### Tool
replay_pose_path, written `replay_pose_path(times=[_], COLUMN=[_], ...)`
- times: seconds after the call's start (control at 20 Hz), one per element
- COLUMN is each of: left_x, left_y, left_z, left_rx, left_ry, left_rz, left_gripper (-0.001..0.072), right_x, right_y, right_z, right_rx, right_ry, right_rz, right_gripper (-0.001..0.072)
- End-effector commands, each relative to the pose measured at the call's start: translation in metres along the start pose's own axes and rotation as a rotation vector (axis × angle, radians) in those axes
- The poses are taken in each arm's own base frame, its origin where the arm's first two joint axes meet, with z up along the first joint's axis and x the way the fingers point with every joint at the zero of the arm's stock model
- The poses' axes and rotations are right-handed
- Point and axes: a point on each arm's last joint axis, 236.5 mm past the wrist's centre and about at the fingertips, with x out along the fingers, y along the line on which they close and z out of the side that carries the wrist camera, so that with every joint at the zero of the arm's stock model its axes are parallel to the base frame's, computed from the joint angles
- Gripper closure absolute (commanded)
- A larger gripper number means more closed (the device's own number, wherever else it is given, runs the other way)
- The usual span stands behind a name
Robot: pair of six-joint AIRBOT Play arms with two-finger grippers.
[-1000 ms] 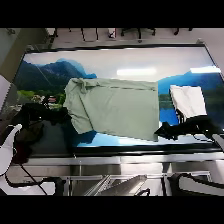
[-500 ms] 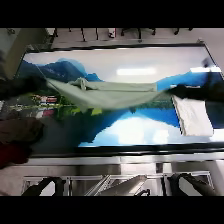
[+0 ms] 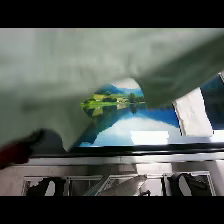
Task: Fold the shirts.
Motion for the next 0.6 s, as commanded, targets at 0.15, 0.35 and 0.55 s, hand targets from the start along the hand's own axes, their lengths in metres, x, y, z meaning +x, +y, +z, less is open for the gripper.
replay_pose_path(times=[0.15, 0.35, 0.55], left_x=[0.057, 0.113, 0.126], left_y=[0.006, -0.013, -0.021], left_z=[-0.132, -0.307, -0.513], left_rx=[-0.097, -0.239, -0.358], left_ry=[0.458, 0.86, 1.234], left_rz=[-0.112, -0.224, -0.211], left_gripper=[0.0691, 0.0691, 0.0691], right_x=[0.037, 0.088, 0.112], right_y=[-0.028, -0.049, -0.069], right_z=[-0.074, -0.223, -0.423], right_rx=[0.115, 0.354, 0.591], right_ry=[0.223, 0.487, 0.732], right_rz=[0.025, 0.101, -0.009], right_gripper=[0.0685, 0.0686, 0.0686])
